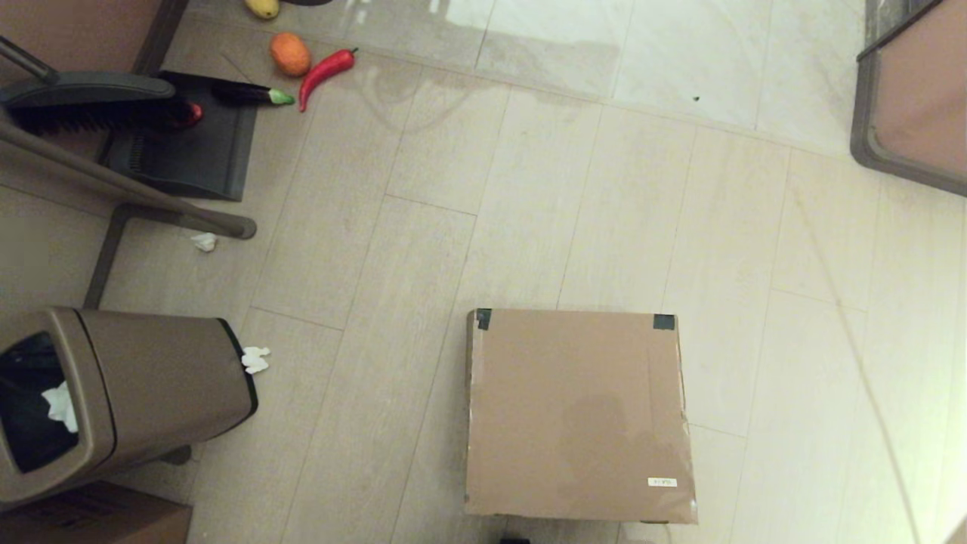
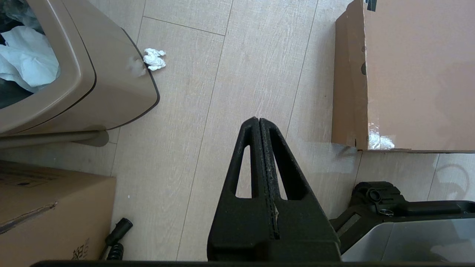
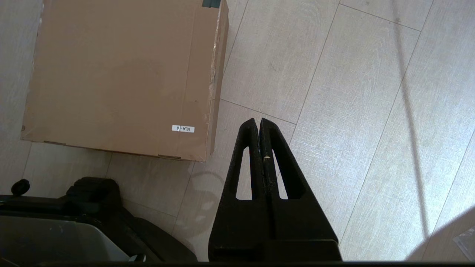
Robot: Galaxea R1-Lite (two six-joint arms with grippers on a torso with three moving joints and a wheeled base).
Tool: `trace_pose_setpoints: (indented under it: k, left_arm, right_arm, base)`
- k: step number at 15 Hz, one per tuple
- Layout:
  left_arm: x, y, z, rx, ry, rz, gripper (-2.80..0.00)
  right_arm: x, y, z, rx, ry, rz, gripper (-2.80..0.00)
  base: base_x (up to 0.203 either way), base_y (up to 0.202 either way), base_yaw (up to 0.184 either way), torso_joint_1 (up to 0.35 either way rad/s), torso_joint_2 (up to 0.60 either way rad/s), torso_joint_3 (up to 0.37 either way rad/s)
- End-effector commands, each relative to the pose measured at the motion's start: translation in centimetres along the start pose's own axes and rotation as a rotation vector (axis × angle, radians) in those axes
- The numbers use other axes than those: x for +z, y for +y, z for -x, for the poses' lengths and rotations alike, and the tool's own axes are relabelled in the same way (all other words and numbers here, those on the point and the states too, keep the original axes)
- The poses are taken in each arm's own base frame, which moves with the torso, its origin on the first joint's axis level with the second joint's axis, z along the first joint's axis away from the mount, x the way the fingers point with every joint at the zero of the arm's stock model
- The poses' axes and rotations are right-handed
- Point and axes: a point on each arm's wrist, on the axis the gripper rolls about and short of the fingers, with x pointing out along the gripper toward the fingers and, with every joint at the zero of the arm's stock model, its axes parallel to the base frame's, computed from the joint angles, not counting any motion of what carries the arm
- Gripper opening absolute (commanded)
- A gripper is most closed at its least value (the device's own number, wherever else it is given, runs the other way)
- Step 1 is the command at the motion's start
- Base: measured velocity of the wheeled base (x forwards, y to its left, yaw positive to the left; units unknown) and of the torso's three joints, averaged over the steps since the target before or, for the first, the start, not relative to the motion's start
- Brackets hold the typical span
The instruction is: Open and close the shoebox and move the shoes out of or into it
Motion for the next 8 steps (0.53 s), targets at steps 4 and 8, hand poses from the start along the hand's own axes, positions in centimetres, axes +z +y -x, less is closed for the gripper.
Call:
trace_pose_setpoints:
  k: [4,8]
  left_arm:
    - [0.0,0.0,-0.01,0.001,0.002,0.0,-2.8]
    - [0.0,0.0,-0.01,0.0,0.002,0.0,-2.8]
  right_arm:
    - [0.0,0.0,-0.01,0.0,0.002,0.0,-2.8]
    - [0.0,0.0,-0.01,0.001,0.002,0.0,-2.8]
  base:
    - [0.0,0.0,0.0,0.0,0.0,0.0]
    - [0.0,0.0,0.0,0.0,0.0,0.0]
